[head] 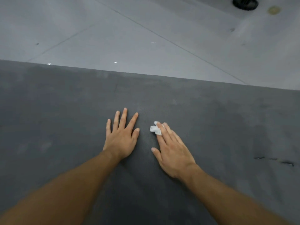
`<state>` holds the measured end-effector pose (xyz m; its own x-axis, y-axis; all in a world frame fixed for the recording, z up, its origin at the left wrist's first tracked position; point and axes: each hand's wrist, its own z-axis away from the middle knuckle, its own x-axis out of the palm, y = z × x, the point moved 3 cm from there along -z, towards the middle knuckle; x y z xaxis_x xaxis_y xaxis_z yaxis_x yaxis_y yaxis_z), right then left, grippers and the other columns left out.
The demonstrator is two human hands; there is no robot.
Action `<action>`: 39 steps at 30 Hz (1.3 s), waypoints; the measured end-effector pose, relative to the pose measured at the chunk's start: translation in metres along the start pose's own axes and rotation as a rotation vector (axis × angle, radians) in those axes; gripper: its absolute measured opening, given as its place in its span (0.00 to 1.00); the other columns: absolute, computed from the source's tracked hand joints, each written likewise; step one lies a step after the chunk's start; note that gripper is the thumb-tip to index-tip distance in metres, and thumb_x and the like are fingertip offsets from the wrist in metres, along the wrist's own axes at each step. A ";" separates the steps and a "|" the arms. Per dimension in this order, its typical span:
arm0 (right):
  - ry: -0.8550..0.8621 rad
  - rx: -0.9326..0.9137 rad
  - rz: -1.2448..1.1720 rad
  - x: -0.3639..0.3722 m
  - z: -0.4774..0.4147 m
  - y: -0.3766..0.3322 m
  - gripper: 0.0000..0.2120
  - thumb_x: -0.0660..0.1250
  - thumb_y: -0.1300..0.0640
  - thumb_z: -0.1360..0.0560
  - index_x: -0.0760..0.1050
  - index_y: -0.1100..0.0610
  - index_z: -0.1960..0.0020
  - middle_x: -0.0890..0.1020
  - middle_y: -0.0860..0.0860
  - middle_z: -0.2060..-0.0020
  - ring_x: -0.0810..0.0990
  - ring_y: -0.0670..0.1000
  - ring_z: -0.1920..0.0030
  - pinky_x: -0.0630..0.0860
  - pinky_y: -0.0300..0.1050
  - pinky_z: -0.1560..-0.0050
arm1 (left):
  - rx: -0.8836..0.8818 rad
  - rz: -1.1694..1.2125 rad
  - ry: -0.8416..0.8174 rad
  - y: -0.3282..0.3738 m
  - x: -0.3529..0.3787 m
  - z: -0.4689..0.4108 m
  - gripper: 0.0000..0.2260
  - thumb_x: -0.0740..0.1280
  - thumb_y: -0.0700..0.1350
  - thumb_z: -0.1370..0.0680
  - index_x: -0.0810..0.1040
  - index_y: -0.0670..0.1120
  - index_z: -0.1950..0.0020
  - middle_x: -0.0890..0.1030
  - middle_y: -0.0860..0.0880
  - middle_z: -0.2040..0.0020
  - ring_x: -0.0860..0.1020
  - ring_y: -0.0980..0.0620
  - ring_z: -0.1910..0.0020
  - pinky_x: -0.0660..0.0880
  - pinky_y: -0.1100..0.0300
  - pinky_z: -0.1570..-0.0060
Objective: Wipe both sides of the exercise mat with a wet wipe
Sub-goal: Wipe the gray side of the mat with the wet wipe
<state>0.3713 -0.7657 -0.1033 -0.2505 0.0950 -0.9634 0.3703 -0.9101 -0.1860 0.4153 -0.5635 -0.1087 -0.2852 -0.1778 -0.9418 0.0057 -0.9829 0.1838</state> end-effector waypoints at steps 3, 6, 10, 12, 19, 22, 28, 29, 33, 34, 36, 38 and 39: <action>-0.032 -0.054 0.009 0.005 0.041 -0.007 0.35 0.49 0.38 0.16 0.50 0.56 0.15 0.42 0.46 0.16 0.41 0.49 0.16 0.47 0.51 0.17 | 0.033 0.033 -0.030 0.001 -0.003 0.016 0.28 0.48 0.62 0.15 0.42 0.60 0.16 0.37 0.53 0.16 0.36 0.50 0.17 0.38 0.45 0.19; -0.025 -0.064 0.070 0.007 0.063 0.000 0.36 0.46 0.35 0.16 0.48 0.55 0.15 0.41 0.45 0.16 0.41 0.48 0.17 0.44 0.50 0.19 | 0.038 0.027 -0.020 0.007 0.008 0.054 0.29 0.47 0.60 0.14 0.40 0.58 0.16 0.35 0.53 0.16 0.34 0.50 0.18 0.37 0.45 0.19; 0.062 0.295 0.005 0.003 0.076 0.053 0.38 0.41 0.34 0.19 0.45 0.53 0.15 0.45 0.47 0.16 0.45 0.50 0.16 0.45 0.48 0.18 | 0.033 0.011 -0.014 0.016 0.022 0.090 0.28 0.42 0.60 0.15 0.38 0.57 0.16 0.34 0.53 0.17 0.33 0.49 0.18 0.37 0.43 0.19; 0.091 0.443 -0.058 -0.001 0.084 0.078 0.40 0.39 0.33 0.20 0.45 0.54 0.15 0.49 0.49 0.16 0.48 0.52 0.16 0.48 0.50 0.18 | 0.049 0.022 -0.016 0.016 0.025 0.096 0.28 0.42 0.60 0.15 0.38 0.56 0.16 0.33 0.53 0.17 0.33 0.49 0.18 0.37 0.43 0.19; 0.037 0.184 -0.163 0.002 0.099 0.016 0.38 0.49 0.31 0.20 0.48 0.47 0.16 0.43 0.47 0.16 0.39 0.49 0.17 0.47 0.50 0.17 | 0.120 0.009 -0.022 0.004 0.025 0.095 0.35 0.34 0.67 0.23 0.39 0.58 0.16 0.33 0.55 0.17 0.32 0.51 0.19 0.35 0.47 0.21; -0.001 -0.052 -0.094 0.025 0.120 -0.051 0.41 0.52 0.30 0.19 0.50 0.52 0.15 0.43 0.48 0.15 0.39 0.50 0.16 0.46 0.52 0.19 | 0.121 0.020 0.023 0.004 0.028 0.098 0.35 0.36 0.66 0.22 0.42 0.58 0.16 0.37 0.55 0.16 0.35 0.51 0.18 0.38 0.46 0.20; 0.031 -0.087 0.029 0.040 0.132 -0.057 0.36 0.51 0.35 0.16 0.55 0.55 0.16 0.47 0.47 0.15 0.44 0.49 0.16 0.48 0.53 0.21 | 0.130 -0.008 0.050 0.003 0.034 0.107 0.32 0.34 0.65 0.21 0.40 0.58 0.16 0.37 0.55 0.16 0.34 0.52 0.18 0.35 0.47 0.21; 0.037 -0.054 0.028 0.037 0.129 -0.046 0.36 0.50 0.35 0.16 0.55 0.55 0.16 0.47 0.47 0.15 0.45 0.48 0.16 0.48 0.52 0.20 | 0.131 0.004 0.061 0.003 0.035 0.108 0.32 0.35 0.65 0.20 0.41 0.58 0.16 0.38 0.55 0.16 0.35 0.52 0.18 0.36 0.46 0.20; 0.071 0.130 0.049 0.030 0.114 0.001 0.35 0.46 0.37 0.16 0.51 0.55 0.15 0.50 0.47 0.16 0.47 0.48 0.16 0.50 0.53 0.19 | 0.134 0.032 0.081 0.003 0.040 0.113 0.30 0.38 0.64 0.18 0.44 0.58 0.16 0.41 0.55 0.15 0.36 0.51 0.17 0.39 0.43 0.19; 0.104 0.207 0.019 0.028 0.110 0.015 0.35 0.47 0.37 0.16 0.50 0.54 0.15 0.51 0.47 0.16 0.48 0.48 0.16 0.51 0.53 0.19 | 0.133 0.032 0.081 0.003 0.041 0.114 0.30 0.37 0.64 0.17 0.44 0.58 0.16 0.41 0.55 0.15 0.36 0.51 0.17 0.39 0.43 0.19; 0.145 0.351 -0.043 0.022 0.105 0.041 0.35 0.45 0.38 0.17 0.49 0.54 0.15 0.51 0.47 0.16 0.49 0.48 0.16 0.52 0.54 0.18 | 0.131 0.020 0.076 0.003 0.042 0.115 0.29 0.36 0.64 0.18 0.42 0.58 0.16 0.39 0.55 0.16 0.35 0.51 0.18 0.38 0.43 0.19; 0.130 0.384 -0.057 0.019 0.105 0.054 0.36 0.43 0.37 0.17 0.47 0.55 0.15 0.47 0.47 0.16 0.47 0.48 0.16 0.53 0.54 0.18 | 0.130 -0.003 0.068 0.002 0.042 0.116 0.29 0.35 0.64 0.18 0.40 0.59 0.16 0.38 0.55 0.16 0.33 0.52 0.18 0.38 0.44 0.19; 0.123 0.359 -0.065 0.019 0.106 0.055 0.36 0.43 0.37 0.17 0.47 0.55 0.15 0.46 0.47 0.15 0.45 0.48 0.16 0.52 0.53 0.18 | 0.134 -0.009 0.070 0.002 0.042 0.116 0.29 0.35 0.64 0.18 0.40 0.59 0.16 0.38 0.55 0.16 0.33 0.51 0.18 0.38 0.44 0.19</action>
<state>0.2918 -0.8567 -0.1109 -0.1455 0.1850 -0.9719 0.0151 -0.9818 -0.1892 0.2923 -0.5674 -0.1156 -0.2172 -0.1768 -0.9600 -0.1256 -0.9702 0.2071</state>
